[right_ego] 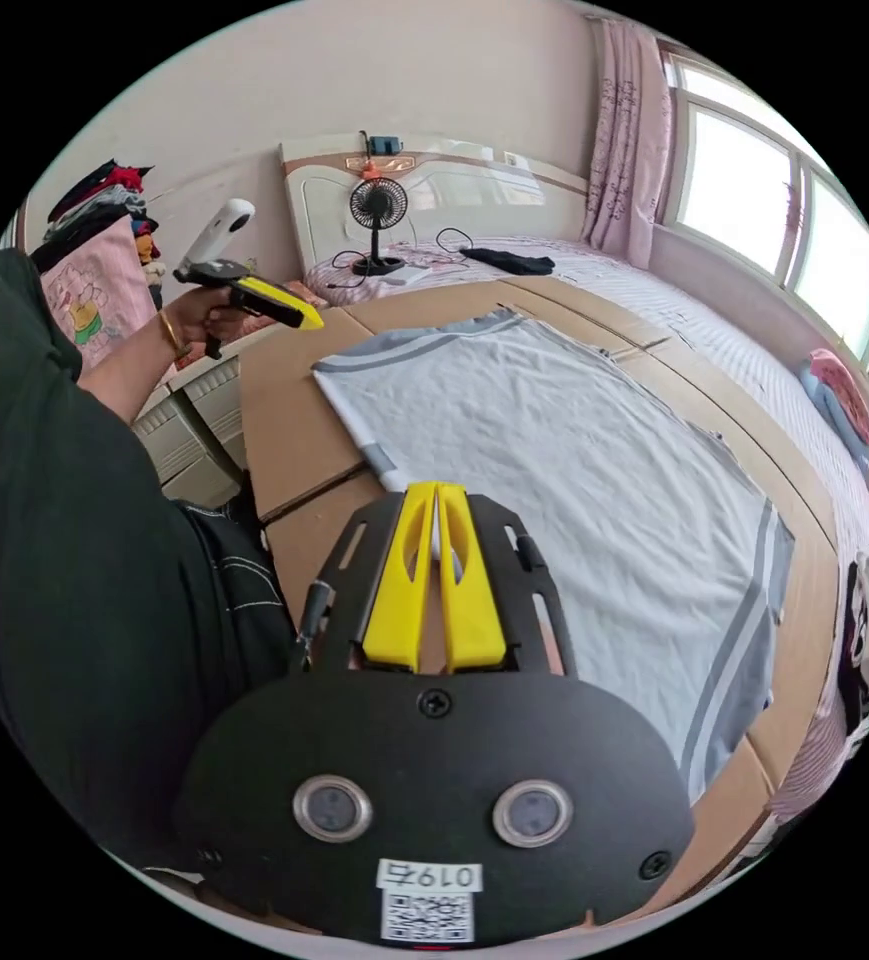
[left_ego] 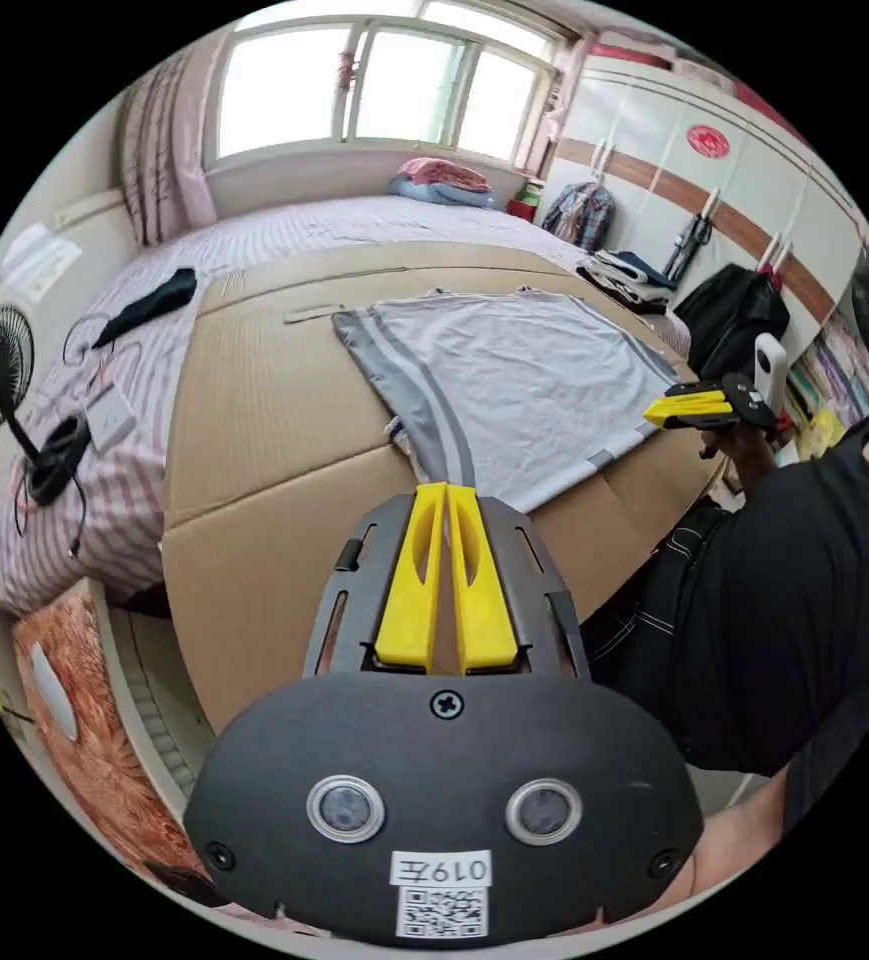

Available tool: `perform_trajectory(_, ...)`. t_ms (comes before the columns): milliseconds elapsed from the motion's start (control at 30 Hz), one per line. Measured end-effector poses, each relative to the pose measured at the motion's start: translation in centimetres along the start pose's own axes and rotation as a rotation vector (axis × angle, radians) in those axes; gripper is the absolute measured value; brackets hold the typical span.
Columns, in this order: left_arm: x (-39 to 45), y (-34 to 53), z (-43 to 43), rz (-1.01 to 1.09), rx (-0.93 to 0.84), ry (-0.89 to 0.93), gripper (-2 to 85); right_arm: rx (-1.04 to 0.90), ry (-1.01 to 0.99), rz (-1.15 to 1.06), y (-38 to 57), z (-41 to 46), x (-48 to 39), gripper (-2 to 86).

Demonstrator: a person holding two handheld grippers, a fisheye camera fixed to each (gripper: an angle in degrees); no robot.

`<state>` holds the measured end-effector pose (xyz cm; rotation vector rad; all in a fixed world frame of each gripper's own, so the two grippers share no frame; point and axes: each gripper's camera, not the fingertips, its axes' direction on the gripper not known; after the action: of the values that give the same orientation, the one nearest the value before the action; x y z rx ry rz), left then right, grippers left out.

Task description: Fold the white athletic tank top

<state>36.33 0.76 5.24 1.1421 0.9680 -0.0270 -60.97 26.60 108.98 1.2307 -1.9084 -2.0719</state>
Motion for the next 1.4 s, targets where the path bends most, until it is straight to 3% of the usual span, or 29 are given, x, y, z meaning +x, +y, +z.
perform_trajectory(133,11.1,-5.5,1.7,0.317,-0.017,-0.105,0.7,0.065,-0.011,0.158,5.9,-2.5,2.9,-0.9)
perform_trajectory(200,14.7,-7.9,2.9,0.390,0.029,0.001,0.7,0.085,0.009,0.225,8.5,-3.6,4.5,-0.9)
perform_trajectory(267,18.5,-11.5,4.8,0.434,0.077,0.268,0.6,0.097,0.043,0.330,12.3,-5.4,7.0,-0.8)
perform_trajectory(333,21.1,-14.0,6.5,0.450,0.079,0.416,0.6,0.112,0.070,0.408,15.7,-7.3,9.1,-0.7)
perform_trajectory(433,26.3,-17.1,8.8,0.509,0.051,0.508,0.6,0.157,0.108,0.562,22.4,-10.7,12.5,0.6)
perform_trajectory(633,38.6,-21.3,13.1,0.718,-0.090,0.400,0.9,0.150,0.034,0.712,32.4,-11.7,17.1,5.9)
perform_trajectory(867,49.8,-24.3,15.7,0.928,-0.137,0.299,1.3,0.160,-0.062,0.674,35.5,-9.2,21.0,6.7)
perform_trajectory(1033,52.7,-25.4,16.1,0.954,-0.166,0.206,1.2,0.149,-0.143,0.649,36.8,-7.8,23.9,6.7)
perform_trajectory(1400,54.9,-27.6,15.1,0.907,-0.182,0.240,1.2,0.080,-0.241,0.604,38.2,-4.2,27.8,4.2)
